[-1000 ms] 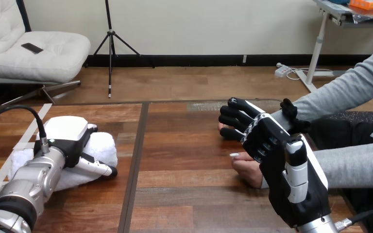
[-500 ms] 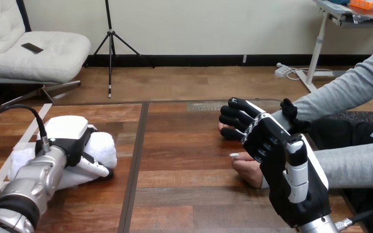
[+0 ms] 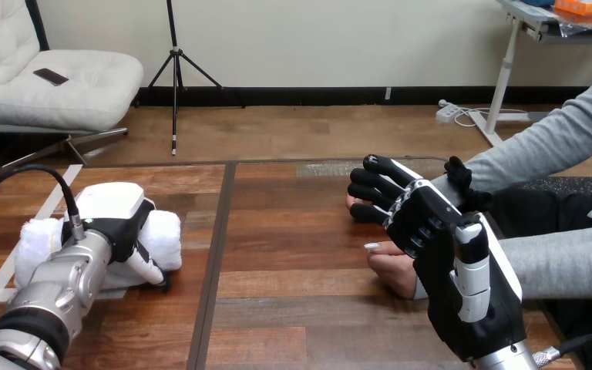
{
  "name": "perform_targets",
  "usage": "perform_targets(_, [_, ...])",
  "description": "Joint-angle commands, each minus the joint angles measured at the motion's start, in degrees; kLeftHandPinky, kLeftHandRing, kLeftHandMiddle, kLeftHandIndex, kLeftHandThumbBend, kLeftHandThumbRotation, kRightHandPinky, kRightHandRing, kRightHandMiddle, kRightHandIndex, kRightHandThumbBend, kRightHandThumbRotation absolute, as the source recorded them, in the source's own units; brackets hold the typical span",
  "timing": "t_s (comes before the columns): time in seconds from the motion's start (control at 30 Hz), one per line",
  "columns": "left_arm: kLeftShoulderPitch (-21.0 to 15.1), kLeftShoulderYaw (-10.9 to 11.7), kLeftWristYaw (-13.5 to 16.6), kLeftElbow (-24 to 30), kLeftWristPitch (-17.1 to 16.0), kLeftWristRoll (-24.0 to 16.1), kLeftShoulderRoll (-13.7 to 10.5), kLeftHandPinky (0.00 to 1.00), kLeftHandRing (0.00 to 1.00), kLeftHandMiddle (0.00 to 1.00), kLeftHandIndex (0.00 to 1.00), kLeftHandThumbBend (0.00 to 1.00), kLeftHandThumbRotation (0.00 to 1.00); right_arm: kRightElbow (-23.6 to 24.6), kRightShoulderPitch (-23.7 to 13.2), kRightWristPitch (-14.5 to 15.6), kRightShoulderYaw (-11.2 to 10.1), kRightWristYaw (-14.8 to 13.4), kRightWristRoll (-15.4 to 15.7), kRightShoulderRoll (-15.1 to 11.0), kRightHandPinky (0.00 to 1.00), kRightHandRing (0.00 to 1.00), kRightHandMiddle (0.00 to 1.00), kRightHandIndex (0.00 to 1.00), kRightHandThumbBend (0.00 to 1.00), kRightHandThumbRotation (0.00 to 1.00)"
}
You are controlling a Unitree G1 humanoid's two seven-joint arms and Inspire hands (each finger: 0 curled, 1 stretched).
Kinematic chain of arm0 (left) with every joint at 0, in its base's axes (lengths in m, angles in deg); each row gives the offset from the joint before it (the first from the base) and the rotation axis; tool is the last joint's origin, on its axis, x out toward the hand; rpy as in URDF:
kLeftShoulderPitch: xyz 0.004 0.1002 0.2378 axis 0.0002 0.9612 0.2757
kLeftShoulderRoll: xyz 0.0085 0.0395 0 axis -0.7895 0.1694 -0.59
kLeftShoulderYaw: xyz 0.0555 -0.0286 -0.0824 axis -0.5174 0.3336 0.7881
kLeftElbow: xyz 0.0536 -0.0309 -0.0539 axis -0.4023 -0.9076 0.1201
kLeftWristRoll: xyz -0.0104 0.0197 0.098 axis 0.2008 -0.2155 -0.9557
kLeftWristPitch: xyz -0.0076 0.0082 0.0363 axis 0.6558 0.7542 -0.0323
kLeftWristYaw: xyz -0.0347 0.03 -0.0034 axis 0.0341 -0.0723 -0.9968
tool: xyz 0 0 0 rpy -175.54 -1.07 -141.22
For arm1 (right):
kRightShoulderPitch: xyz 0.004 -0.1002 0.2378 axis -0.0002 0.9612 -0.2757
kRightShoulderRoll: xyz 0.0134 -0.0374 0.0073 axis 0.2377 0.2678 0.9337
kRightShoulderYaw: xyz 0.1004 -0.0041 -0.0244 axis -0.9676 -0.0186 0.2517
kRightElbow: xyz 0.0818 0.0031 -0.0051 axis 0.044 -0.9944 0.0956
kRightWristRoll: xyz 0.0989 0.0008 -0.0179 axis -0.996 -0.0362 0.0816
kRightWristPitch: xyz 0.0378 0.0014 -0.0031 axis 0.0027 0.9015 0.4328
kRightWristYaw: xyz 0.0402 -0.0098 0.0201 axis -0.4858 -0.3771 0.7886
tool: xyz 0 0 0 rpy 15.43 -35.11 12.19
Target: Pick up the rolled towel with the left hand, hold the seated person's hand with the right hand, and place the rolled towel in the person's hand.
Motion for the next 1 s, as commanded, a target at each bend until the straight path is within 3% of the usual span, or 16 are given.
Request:
perform_targets(0.0, [-3.5,0.7,0.6,-0.2,0.2,1.2,0.1,0.40,0.50,0.55,0.57,0.77,0.02,2.6,-1.7,-1.0,-0.4,0.3,-0.8,-0.3,0.80,0.84,0.83,0.84,0.88,1.00])
perform_targets(0.3, [-3.6,0.4,0.2,0.0,-0.2,2.4,-0.4,0.25,0.32,0.42,0.47,0.77,0.00,2.7,-1.6,-1.0,-0.3,0.4,-1.0,-0.2,0.80,0.84,0.84,0.84,0.87,1.00])
perform_targets(0.97, [-2.9,0.7,0.9,0.8,-1.5,3.4,-1.3,0.23,0.31,0.40,0.44,0.78,0.00,2.3,-1.5,-1.1,-0.5,0.6,-1.0,-0.1,0.81,0.85,0.84,0.84,0.87,1.00])
